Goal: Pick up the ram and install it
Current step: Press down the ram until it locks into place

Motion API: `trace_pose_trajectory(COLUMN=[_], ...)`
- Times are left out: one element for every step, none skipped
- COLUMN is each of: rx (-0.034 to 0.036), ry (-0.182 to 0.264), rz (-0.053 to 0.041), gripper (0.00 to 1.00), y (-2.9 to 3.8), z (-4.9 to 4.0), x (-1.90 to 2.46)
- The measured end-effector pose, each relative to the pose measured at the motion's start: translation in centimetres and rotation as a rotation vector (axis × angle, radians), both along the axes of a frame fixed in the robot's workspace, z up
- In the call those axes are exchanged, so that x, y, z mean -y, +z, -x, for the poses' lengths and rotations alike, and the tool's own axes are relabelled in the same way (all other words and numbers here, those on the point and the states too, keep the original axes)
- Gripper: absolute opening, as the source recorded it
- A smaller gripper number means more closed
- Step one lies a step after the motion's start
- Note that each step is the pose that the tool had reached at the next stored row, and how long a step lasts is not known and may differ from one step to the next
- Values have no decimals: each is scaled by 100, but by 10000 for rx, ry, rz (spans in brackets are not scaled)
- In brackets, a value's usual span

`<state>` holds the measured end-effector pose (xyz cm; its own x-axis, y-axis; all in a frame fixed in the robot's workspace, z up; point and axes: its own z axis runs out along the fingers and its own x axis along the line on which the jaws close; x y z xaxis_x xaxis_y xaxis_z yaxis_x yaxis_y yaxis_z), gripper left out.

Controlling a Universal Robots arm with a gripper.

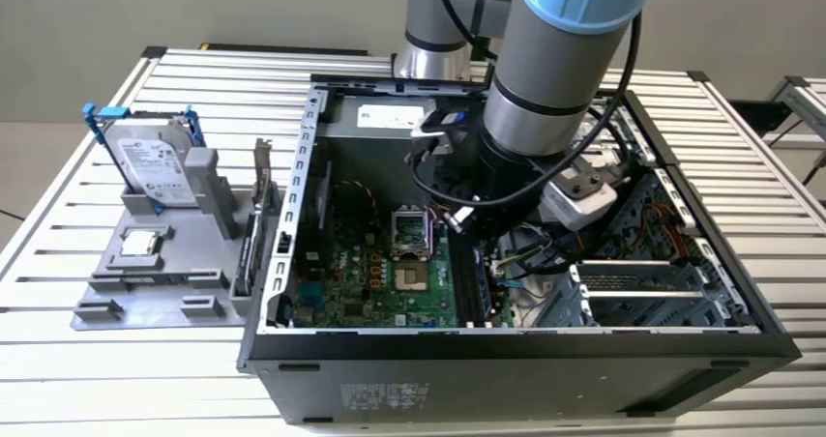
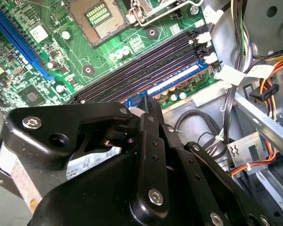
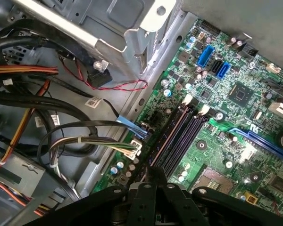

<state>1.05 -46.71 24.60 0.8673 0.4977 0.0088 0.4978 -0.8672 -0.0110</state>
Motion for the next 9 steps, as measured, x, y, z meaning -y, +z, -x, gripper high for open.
trace_pose_trajectory(rx=[0,0,0,0,0,0,0,0,0], ry=[48,96,148,212,273,345,409,482,557], rz=[0,0,-1,-2,-1,-1,-1,-1,-1], gripper=[0,0,0,0,0,0,0,0,0], y=[0,0,-1,-1,-1,0,0,0,0], z=[0,1,1,1,2,3,3,4,4], x=[0,0,-1,-1,-2,-2,-2,-2,-2])
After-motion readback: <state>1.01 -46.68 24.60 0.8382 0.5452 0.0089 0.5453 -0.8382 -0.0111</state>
